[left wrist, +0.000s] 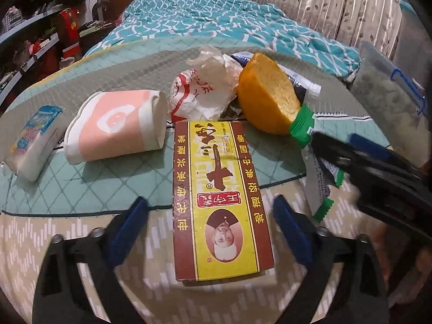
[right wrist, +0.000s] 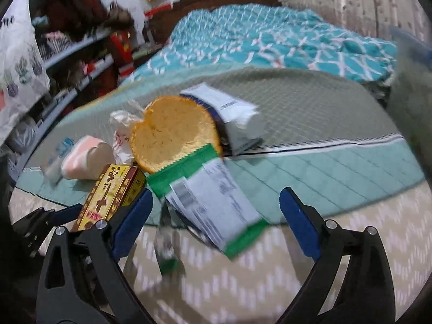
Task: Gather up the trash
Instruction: 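Grasp the yellow snack box with the left tool while the right tool grasps the green wrapper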
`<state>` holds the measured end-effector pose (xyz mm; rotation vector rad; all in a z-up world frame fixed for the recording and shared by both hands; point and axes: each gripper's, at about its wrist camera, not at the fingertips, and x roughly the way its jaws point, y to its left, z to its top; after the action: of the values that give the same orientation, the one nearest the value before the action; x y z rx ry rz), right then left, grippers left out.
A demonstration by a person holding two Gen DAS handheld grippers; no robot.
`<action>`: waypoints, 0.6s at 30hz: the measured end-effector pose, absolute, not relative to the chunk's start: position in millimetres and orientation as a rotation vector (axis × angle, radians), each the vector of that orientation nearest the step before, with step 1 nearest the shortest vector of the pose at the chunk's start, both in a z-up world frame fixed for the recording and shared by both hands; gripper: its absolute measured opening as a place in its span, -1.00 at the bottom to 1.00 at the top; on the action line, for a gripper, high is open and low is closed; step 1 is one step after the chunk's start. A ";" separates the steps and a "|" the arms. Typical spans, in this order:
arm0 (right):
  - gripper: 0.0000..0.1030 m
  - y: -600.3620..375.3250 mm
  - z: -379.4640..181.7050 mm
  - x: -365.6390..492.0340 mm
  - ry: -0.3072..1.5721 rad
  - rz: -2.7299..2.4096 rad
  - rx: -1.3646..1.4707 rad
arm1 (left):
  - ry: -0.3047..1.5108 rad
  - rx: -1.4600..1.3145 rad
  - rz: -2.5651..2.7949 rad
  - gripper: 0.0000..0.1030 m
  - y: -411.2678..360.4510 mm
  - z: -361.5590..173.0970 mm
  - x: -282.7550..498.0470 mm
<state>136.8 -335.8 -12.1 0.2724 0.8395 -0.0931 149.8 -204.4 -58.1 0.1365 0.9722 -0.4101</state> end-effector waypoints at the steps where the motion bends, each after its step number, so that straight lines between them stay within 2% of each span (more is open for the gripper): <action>1: 0.83 -333.3 -14.6 138.1 0.852 -0.092 0.266 | 0.963 0.147 -0.409 0.44 -202.6 -57.7 149.0; 3: 0.82 -325.3 -20.2 137.5 0.885 -0.080 0.235 | 0.952 0.151 -0.435 0.10 -194.3 -57.1 145.0; 4: 0.79 -322.5 -23.0 135.5 0.896 -0.075 0.220 | 0.955 0.149 -0.446 0.10 -188.4 -56.8 142.8; 6: 0.14 -322.4 -23.5 128.2 0.905 -0.100 0.193 | 0.955 0.148 -0.469 0.09 -178.5 -56.9 137.2; 8: -0.37 -325.8 -22.5 116.7 0.907 -0.088 0.218 | 0.951 0.167 -0.487 0.09 -171.4 -56.9 128.1; 9: -0.47 -328.9 -21.0 107.2 0.902 -0.083 0.248 | 0.954 0.169 -0.499 0.09 -167.6 -57.0 123.7; 13: -0.55 -323.5 -17.0 67.2 0.879 -0.060 0.284 | 0.970 0.164 -0.566 0.09 -152.9 -56.2 99.9; 18: -0.55 -292.5 -16.1 3.6 0.870 -0.020 0.242 | 0.953 0.205 -0.681 0.10 -140.9 -57.1 55.7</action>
<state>3.6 -292.5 -16.1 0.2421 0.8699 -0.0204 55.7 -140.9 -57.1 0.2053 0.9529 -0.6813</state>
